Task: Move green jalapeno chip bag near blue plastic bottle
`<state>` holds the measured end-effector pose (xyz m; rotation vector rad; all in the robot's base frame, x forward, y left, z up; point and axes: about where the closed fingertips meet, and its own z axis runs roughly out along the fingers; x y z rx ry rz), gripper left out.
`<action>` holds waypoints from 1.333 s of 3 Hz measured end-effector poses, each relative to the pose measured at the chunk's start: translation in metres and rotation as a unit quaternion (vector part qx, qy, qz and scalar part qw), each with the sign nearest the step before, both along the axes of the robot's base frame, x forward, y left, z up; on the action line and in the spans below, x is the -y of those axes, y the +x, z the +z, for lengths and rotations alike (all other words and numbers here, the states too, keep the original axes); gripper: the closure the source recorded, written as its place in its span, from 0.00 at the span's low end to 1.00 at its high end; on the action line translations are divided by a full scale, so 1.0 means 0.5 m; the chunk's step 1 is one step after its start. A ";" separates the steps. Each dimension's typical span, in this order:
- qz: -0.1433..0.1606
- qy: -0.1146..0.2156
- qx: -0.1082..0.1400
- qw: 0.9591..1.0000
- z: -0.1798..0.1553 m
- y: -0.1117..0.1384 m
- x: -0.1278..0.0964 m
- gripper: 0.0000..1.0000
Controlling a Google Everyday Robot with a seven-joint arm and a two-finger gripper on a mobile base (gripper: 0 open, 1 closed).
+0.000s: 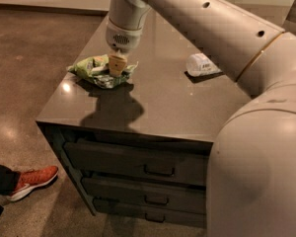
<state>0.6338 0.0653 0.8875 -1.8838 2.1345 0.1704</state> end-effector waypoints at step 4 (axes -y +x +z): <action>-0.073 -0.032 0.017 0.997 0.028 0.050 0.313 1.00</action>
Offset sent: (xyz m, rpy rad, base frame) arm 0.0246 -0.1483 0.0210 -0.0777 -0.0468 -0.0946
